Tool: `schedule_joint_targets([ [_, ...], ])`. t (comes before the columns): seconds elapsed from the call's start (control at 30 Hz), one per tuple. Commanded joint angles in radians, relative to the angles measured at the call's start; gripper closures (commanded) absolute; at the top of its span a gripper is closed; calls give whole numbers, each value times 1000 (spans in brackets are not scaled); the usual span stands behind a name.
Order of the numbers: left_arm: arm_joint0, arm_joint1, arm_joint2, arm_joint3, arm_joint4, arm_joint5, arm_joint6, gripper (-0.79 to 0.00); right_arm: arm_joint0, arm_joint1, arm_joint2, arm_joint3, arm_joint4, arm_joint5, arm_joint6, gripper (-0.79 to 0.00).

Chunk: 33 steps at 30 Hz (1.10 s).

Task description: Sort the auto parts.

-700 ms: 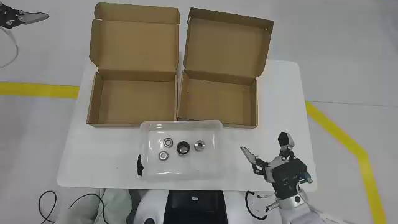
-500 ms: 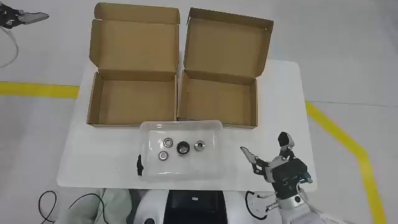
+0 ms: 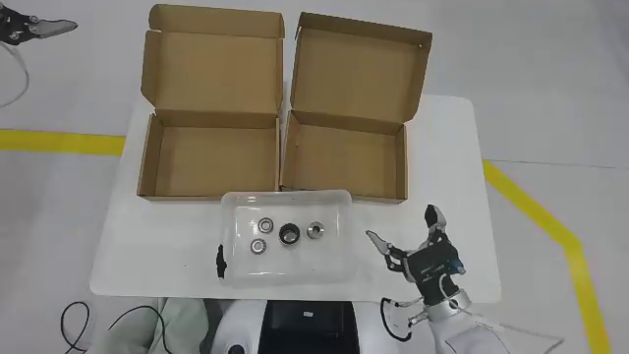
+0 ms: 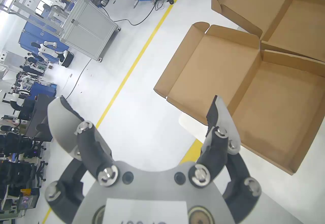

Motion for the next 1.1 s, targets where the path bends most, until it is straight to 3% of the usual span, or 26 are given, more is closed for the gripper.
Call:
schedule_joint_targets([
  [0.0, 0, 0, 0, 0, 0, 0, 0, -785, 30, 0, -15, 22, 12, -6, 8, -785],
  [0.63, 0, 0, 0, 0, 0, 0, 0, -785, 298, 14, -133, 177, 70, -247, 226, -785],
  [1.07, 0, 0, 0, 0, 0, 0, 0, -785, 298, 14, -133, 177, 70, -247, 226, -785],
])
